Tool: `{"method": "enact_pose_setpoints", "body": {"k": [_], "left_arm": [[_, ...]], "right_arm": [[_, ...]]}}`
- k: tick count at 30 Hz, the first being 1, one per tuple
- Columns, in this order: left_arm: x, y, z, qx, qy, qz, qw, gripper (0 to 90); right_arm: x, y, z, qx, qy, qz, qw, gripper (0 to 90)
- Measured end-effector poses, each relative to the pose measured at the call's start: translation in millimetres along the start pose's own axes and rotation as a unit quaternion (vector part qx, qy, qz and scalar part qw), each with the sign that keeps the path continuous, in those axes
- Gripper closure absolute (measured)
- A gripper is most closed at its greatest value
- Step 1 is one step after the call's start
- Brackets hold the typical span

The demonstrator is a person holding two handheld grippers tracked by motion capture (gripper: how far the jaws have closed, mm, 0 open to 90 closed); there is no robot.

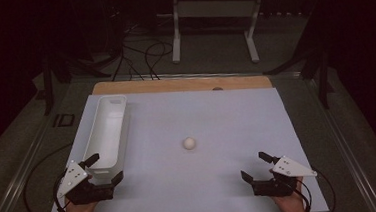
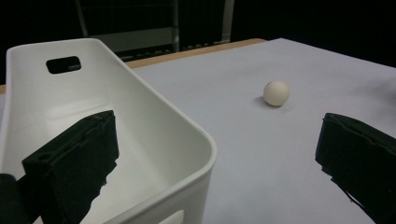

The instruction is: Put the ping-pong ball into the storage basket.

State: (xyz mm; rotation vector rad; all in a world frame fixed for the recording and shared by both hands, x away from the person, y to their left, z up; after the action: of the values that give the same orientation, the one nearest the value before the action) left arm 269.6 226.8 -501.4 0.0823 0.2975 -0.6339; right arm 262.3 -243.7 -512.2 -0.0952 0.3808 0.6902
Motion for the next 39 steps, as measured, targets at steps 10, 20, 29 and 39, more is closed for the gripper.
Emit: {"method": "enact_pose_setpoints", "body": {"k": [10, 20, 29, 39], "left_arm": [[1.5, -1.1, -1.8, 0.003, 0.003, 0.000, 1.0000, 0.1], [2.9, -0.2, -3.6, 0.009, 0.014, 0.004, 0.9999, 0.1], [-3.2, -1.8, 7.1, 0.001, -0.005, 0.001, 1.0000, 0.1], [-6.8, -7.7, 27.0, 0.013, -0.008, -0.016, 0.9998, 0.1]], "right_arm": [[1.9, 1.0, -1.3, 0.001, 0.000, 0.001, 1.0000, 8.0], [-2.4, -1.6, 4.5, 0.014, -0.031, -0.013, 0.9993, 8.0], [-4.8, -6.9, 5.0, 0.020, -0.035, -0.020, 0.9990, 8.0], [2.2, -5.5, 3.3, 0.020, -0.013, -0.022, 0.9995, 8.0]]}}
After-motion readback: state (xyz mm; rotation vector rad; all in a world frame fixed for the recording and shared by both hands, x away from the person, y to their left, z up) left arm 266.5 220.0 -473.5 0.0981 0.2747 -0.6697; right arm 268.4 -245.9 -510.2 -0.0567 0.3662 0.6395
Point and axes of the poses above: each handheld gripper's, and its own axes: x roughly forward along the jaws, z roughly out of its top, y roughly to its left, the point moved 6 cm from there along x, roughly forward along the jaws, and after that the axes turned 1 degree about x, right-handed, at the moved point
